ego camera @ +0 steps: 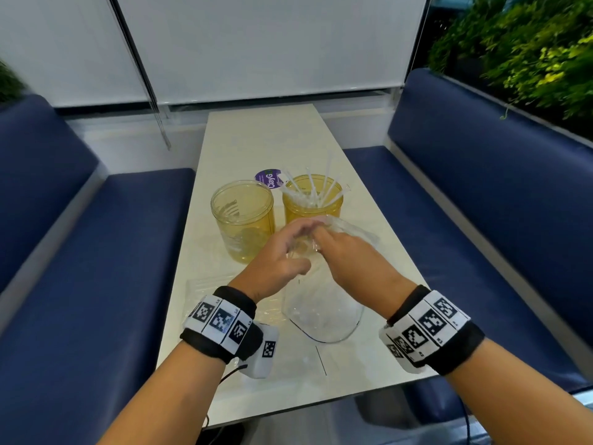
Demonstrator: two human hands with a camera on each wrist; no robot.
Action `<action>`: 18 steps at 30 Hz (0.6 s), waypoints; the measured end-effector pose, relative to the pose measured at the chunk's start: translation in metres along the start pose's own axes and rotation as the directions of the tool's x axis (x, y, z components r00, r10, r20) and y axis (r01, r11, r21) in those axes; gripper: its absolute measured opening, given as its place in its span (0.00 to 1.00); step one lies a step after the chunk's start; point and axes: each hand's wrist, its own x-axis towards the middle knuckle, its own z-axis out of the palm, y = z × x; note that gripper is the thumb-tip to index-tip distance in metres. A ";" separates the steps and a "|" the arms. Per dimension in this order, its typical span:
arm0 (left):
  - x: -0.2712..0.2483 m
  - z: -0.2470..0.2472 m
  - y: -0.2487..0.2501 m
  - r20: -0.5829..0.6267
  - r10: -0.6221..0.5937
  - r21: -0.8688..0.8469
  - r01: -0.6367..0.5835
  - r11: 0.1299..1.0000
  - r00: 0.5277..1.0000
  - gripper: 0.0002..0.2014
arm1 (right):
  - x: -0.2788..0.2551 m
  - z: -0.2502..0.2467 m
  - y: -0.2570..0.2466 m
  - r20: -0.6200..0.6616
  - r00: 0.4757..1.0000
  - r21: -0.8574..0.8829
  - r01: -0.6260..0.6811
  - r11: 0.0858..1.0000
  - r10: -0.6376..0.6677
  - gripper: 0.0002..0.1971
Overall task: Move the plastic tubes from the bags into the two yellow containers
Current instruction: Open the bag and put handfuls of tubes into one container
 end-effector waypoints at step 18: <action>0.019 0.039 -0.006 -0.378 0.071 -0.010 -0.081 0.997 0.923 0.14 | 0.037 -0.029 -0.021 -0.272 0.954 0.571 0.056 0.819 0.124 0.25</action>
